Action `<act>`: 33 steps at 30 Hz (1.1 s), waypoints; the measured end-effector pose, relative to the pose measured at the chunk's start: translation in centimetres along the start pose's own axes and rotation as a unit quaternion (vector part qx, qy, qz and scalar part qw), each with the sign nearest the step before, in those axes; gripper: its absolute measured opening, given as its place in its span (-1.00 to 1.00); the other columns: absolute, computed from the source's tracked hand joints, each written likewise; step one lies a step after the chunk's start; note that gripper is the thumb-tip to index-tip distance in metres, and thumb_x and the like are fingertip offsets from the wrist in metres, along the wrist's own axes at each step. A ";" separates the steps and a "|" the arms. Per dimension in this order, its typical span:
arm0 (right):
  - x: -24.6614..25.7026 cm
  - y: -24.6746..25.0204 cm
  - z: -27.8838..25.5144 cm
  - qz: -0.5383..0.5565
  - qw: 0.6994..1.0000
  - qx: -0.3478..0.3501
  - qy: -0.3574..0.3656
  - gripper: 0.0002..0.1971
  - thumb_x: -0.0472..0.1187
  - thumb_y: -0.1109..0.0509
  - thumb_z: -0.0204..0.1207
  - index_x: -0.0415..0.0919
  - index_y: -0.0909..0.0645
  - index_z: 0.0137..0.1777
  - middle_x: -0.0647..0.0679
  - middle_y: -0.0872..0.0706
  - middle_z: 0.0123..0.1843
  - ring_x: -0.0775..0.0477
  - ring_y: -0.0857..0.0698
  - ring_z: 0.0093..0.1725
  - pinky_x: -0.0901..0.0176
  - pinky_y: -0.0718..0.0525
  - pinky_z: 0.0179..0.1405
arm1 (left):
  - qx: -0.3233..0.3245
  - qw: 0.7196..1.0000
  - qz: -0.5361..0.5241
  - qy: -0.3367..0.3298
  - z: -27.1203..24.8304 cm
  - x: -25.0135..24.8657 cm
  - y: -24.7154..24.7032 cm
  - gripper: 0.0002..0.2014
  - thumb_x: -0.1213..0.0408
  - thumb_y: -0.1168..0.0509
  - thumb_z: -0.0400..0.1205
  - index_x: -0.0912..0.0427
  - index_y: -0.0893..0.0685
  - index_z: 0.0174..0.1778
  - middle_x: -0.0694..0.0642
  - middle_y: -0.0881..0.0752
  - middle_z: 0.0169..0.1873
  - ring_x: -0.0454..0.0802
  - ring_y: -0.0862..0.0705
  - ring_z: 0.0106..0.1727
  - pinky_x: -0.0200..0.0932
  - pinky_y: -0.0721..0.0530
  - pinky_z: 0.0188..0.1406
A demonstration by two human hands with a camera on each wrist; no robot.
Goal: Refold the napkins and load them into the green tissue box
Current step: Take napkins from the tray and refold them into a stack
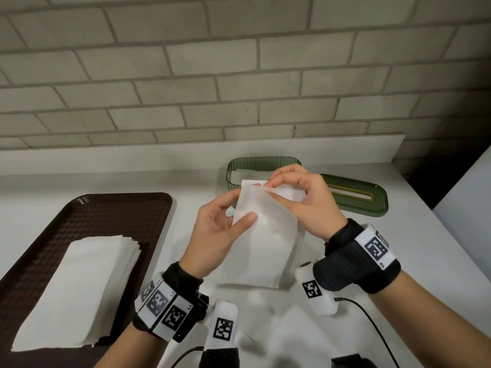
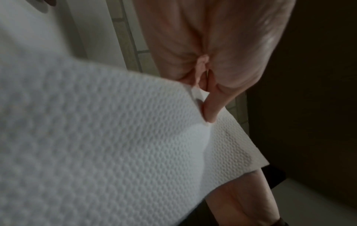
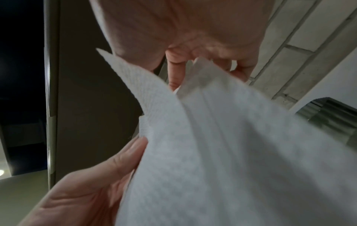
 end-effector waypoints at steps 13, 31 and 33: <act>-10.7 -8.4 -9.1 -0.344 0.845 0.372 -0.171 -0.34 0.26 -0.51 0.34 -0.04 -0.51 0.38 -0.05 -0.50 0.24 -0.05 -0.54 0.20 0.07 -0.55 0.28 | -0.341 0.938 -0.055 0.008 -6.5 0.9 15.1 -0.80 0.28 -0.44 0.54 0.18 -0.74 0.06 0.16 -0.75 0.08 -0.07 -0.75 0.04 -0.22 -0.71 0.16; -4.0 -3.0 -3.2 -0.112 0.972 0.143 -0.146 -0.54 -0.29 -0.64 0.31 -0.16 -0.65 0.23 0.07 -0.83 -0.12 0.22 -0.78 -0.22 0.38 -0.69 -0.27 | -0.296 0.943 0.022 0.150 -9.4 6.6 12.2 -0.78 0.48 -0.44 0.53 0.16 -0.84 0.03 0.02 -0.84 0.08 -0.08 -0.74 0.23 -0.32 -0.62 0.11; -0.6 -2.2 -2.5 -0.020 0.986 0.130 -0.107 -0.45 -0.35 -0.63 0.34 -0.13 -0.58 0.33 0.00 -0.85 -0.11 0.14 -0.82 -0.16 0.25 -0.74 -0.17 | -0.281 0.947 0.012 0.153 -8.8 6.9 11.2 -0.80 0.44 -0.37 0.61 0.15 -0.84 0.05 0.02 -0.82 0.12 -0.06 -0.71 0.29 -0.15 -0.57 0.31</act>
Point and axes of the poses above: each hand's wrist, its own z-axis towards the middle knuckle, its own y-axis out of the back of the hand, x = y × z, the point moved 9 cm from there along z, towards the middle knuckle
